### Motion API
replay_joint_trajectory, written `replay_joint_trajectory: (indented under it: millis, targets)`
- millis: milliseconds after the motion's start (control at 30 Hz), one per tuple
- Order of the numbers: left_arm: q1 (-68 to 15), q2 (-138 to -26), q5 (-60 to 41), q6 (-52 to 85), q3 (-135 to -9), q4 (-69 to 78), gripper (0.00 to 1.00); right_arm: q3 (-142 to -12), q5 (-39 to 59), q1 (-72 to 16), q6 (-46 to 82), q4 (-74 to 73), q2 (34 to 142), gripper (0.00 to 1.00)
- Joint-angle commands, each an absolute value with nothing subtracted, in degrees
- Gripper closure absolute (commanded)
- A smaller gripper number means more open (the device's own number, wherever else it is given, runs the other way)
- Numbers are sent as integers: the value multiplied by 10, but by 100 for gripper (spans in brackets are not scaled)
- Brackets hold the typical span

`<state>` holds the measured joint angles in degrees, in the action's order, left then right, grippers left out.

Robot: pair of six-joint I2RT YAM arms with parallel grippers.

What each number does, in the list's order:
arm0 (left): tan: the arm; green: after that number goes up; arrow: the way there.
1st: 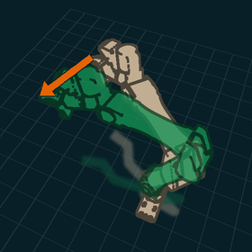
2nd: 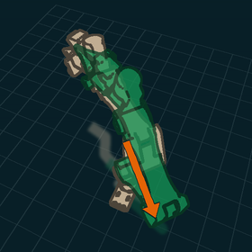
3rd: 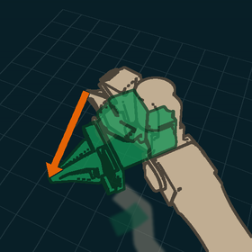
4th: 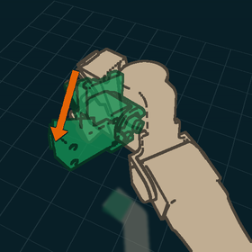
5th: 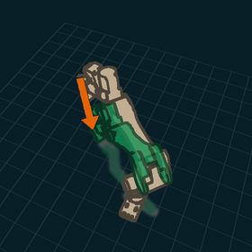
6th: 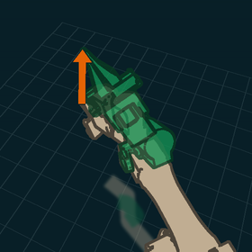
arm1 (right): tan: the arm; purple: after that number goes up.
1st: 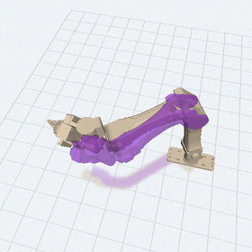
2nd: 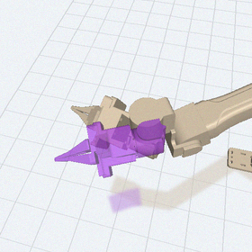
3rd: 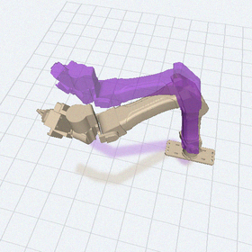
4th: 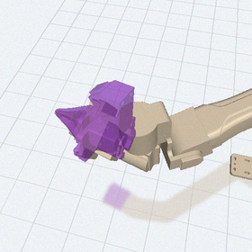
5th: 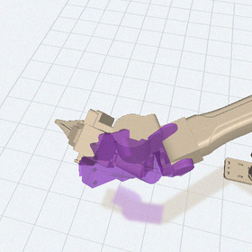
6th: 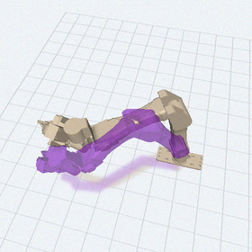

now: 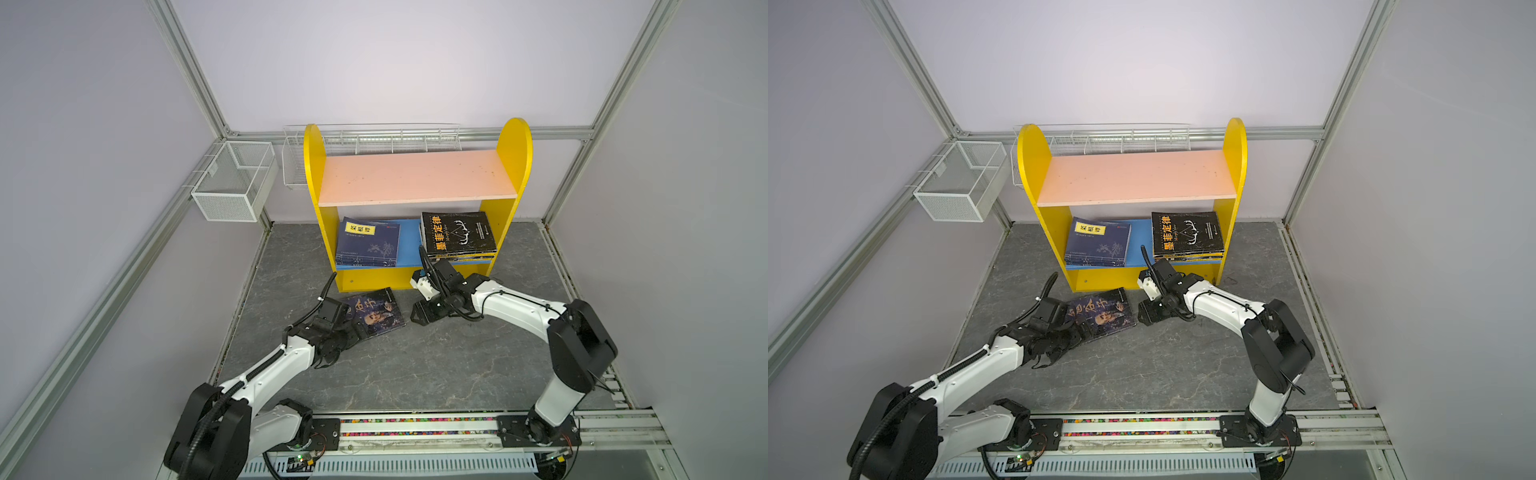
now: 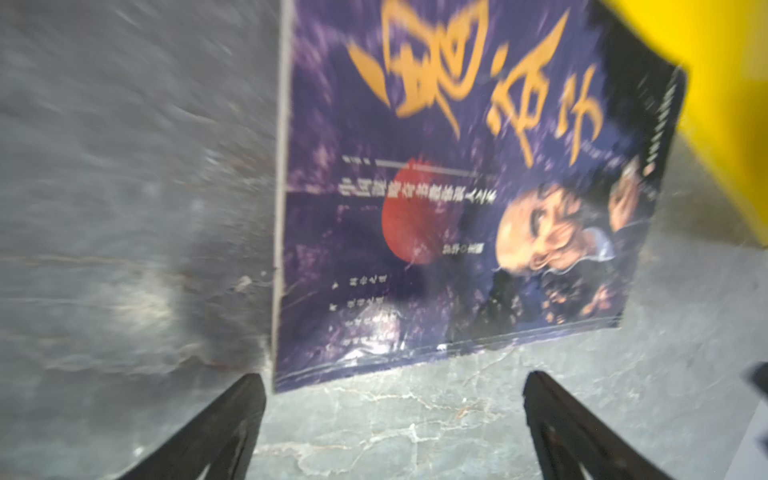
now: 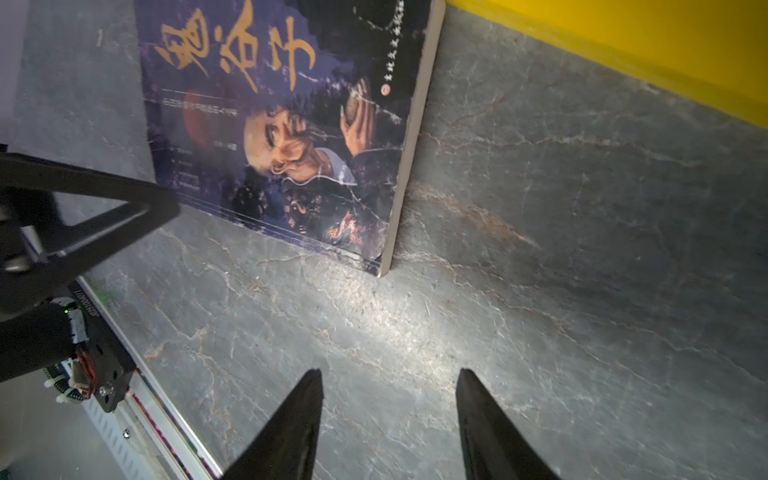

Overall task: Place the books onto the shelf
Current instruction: 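Grasp the purple portrait book's edges with both grippers, then lift the purple book with both grippers and carry it onto the shelf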

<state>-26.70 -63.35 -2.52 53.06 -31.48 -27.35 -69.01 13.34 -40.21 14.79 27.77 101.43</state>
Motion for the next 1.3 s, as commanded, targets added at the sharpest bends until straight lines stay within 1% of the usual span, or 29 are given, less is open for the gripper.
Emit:
replay_joint_trajectory:
  millis: [0, 67, 133, 200, 333, 500, 633, 700, 767, 800, 867, 933, 1000, 1067, 1167, 1267]
  targets:
    - [-266, -571, 54, 579, -304, -298, 2, -709, 134, -402, 171, 255, 1042, 45]
    - [-252, -538, 73, 589, -288, -294, 1, -718, 144, -406, 171, 247, 1066, 45]
    - [-218, -534, 50, 587, -273, -280, 1, -732, 143, -412, 174, 248, 1092, 45]
    - [-191, -550, 23, 573, -267, -259, 2, -742, 144, -418, 180, 247, 1110, 45]
    - [-189, -606, 4, 531, -285, -218, 4, -747, 131, -422, 192, 249, 1131, 45]
    - [-190, -690, -12, 514, -309, -196, 15, -752, 132, -423, 201, 247, 1144, 45]
    - [-190, -757, -53, 498, -315, -178, 22, -763, 144, -426, 203, 246, 1158, 45]
    - [-190, -774, -73, 504, -305, -157, 30, -771, 155, -430, 202, 244, 1166, 45]
    - [-192, -780, -83, 508, -298, -145, 43, -782, 174, -434, 202, 239, 1174, 45]
    - [-194, -782, -84, 508, -296, -145, 47, -787, 183, -437, 201, 237, 1177, 45]
    - [-202, -778, -83, 503, -294, -150, 58, -795, 204, -441, 200, 230, 1178, 46]
    - [-204, -770, -76, 494, -299, -167, 67, -796, 221, -442, 200, 217, 1167, 46]
    - [-204, -758, -76, 487, -300, -176, 81, -788, 238, -442, 203, 193, 1142, 46]
    - [-204, -746, -77, 482, -302, -185, 89, -780, 249, -442, 205, 176, 1116, 46]
    - [-204, -725, -82, 477, -308, -200, 99, -758, 271, -440, 212, 143, 1071, 49]
    - [-206, -698, -91, 476, -309, -204, 100, -734, 301, -438, 221, 105, 1032, 55]
